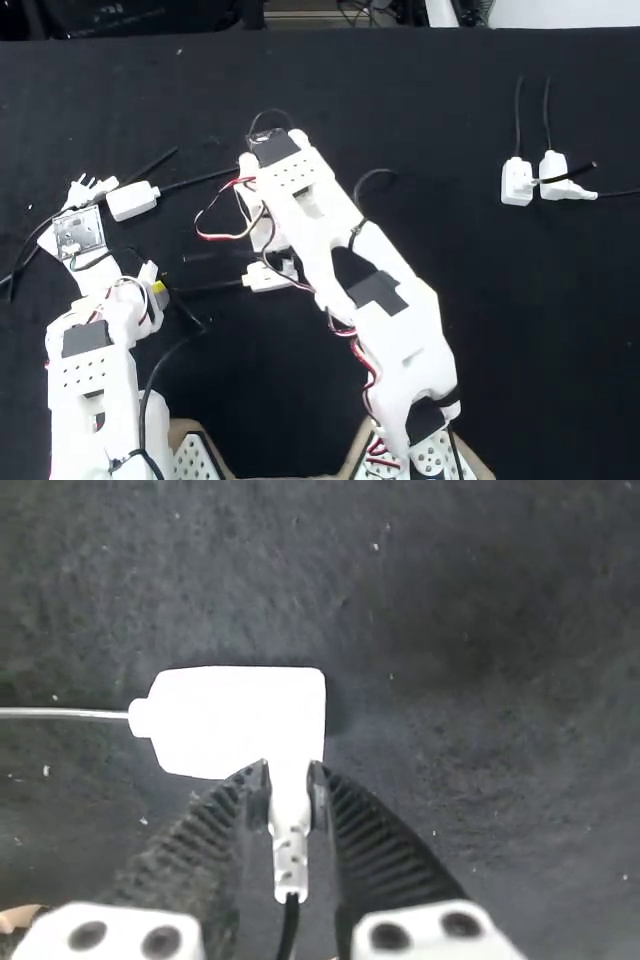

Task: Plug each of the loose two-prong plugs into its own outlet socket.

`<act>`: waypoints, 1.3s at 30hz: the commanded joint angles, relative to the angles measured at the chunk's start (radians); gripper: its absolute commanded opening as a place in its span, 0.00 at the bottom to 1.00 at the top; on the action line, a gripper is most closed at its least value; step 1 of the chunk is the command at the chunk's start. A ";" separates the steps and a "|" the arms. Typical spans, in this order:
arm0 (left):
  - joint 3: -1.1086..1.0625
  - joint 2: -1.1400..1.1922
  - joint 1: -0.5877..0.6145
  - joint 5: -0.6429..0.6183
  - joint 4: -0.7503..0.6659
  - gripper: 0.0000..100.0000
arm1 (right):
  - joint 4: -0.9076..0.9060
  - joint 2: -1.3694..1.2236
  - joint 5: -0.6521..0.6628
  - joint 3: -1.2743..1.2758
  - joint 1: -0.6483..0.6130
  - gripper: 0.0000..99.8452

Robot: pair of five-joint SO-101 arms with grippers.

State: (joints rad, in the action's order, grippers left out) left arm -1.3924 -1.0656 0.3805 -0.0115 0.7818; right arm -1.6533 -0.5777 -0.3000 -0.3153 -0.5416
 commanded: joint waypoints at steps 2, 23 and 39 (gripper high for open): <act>0.012 -0.006 0.012 -0.011 -0.011 0.23 | 0.132 0.108 0.021 0.137 -0.005 0.01; 0.012 -0.006 0.012 -0.011 -0.011 0.23 | 0.298 0.530 0.304 0.298 -0.063 0.21; 0.035 -0.006 0.133 -0.017 -0.014 0.23 | 0.176 1.006 1.117 0.532 -0.029 0.21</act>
State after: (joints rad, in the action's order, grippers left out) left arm -1.3924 -1.0656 0.4787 -0.0192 0.7802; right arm -1.4676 0.3399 0.6222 0.1588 -0.5524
